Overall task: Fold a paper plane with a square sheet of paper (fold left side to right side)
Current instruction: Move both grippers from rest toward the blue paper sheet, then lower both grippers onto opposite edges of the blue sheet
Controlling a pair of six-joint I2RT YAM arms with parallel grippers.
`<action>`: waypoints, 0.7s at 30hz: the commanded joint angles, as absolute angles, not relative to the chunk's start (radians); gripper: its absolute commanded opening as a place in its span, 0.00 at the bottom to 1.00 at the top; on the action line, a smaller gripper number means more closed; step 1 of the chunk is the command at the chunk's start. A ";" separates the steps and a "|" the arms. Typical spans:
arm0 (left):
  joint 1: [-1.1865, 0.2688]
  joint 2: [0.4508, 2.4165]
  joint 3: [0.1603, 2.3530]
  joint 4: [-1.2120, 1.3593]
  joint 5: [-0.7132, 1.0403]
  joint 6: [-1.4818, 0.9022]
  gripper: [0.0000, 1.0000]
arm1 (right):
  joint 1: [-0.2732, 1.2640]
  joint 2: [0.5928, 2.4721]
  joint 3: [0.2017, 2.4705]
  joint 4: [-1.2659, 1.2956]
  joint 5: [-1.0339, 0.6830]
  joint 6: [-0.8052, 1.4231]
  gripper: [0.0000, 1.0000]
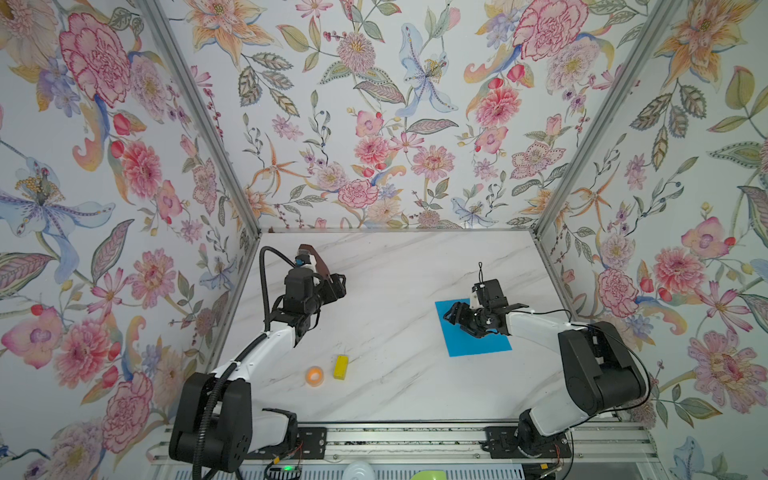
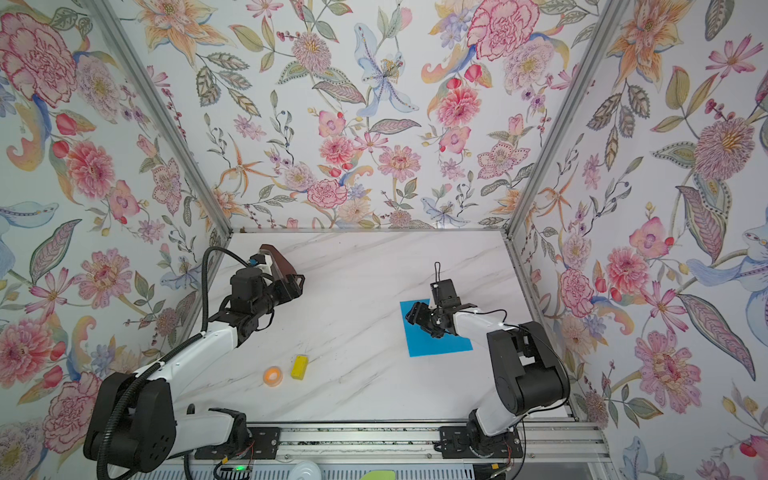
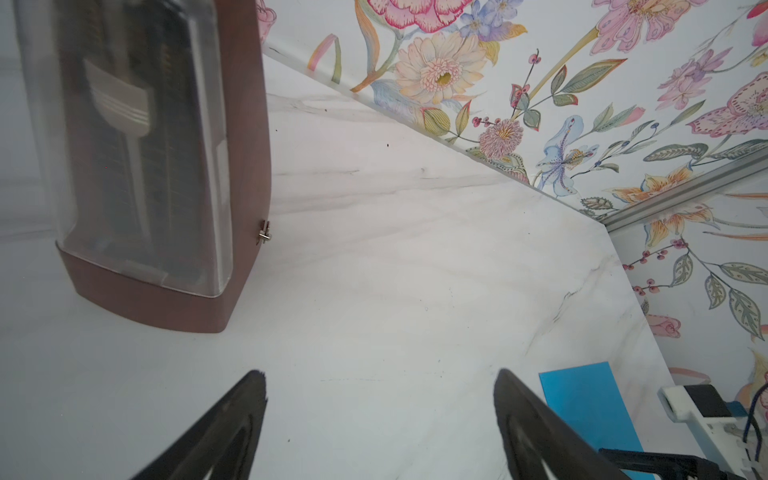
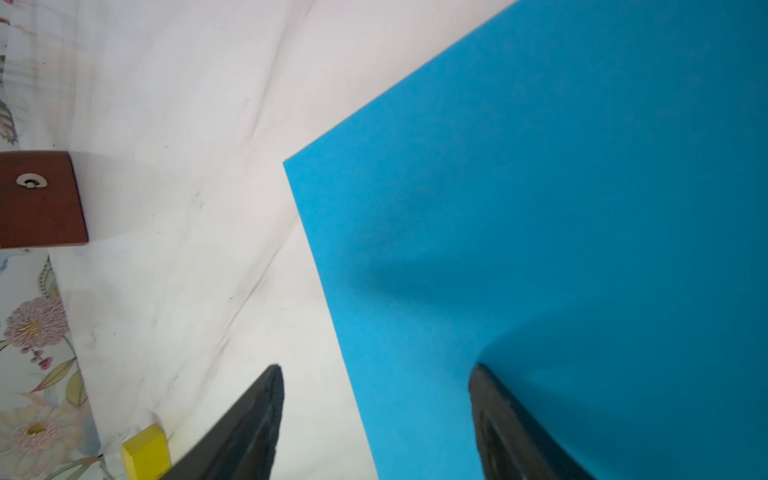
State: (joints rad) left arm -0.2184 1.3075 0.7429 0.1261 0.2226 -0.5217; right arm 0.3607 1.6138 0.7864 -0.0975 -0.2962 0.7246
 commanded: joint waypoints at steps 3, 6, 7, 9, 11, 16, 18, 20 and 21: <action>-0.251 1.327 0.796 0.058 0.248 -0.519 0.87 | 0.518 1.743 0.863 -0.038 -0.209 0.969 0.71; -0.267 1.330 0.801 0.043 0.251 -0.514 0.87 | 0.600 1.810 0.937 -0.011 -0.177 1.031 0.71; -0.272 1.331 0.802 0.037 0.254 -0.511 0.87 | 0.623 1.832 0.960 -0.005 -0.167 1.050 0.71; -0.283 1.333 0.803 0.026 0.260 -0.509 0.87 | 0.658 1.869 1.008 0.005 -0.147 1.078 0.71; -0.295 1.336 0.804 0.018 0.264 -0.509 0.86 | 0.683 1.907 1.059 0.008 -0.132 1.091 0.71; -0.329 1.363 0.810 0.003 0.277 -0.521 0.84 | 0.684 1.947 1.157 0.035 -0.207 1.068 0.68; -0.346 1.382 0.816 0.002 0.280 -0.529 0.81 | 0.666 1.929 1.177 0.026 -0.243 1.027 0.67; -0.368 1.402 0.825 0.006 0.278 -0.539 0.77 | 0.640 1.901 1.174 0.008 -0.287 0.994 0.67; -0.382 1.415 0.829 0.011 0.277 -0.544 0.76 | 0.627 1.884 1.161 0.003 -0.311 0.977 0.66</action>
State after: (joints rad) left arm -0.3531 1.3861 0.7952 0.0254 0.2592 -0.5259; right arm 0.6609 1.9316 1.1522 0.0387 -0.2459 1.0283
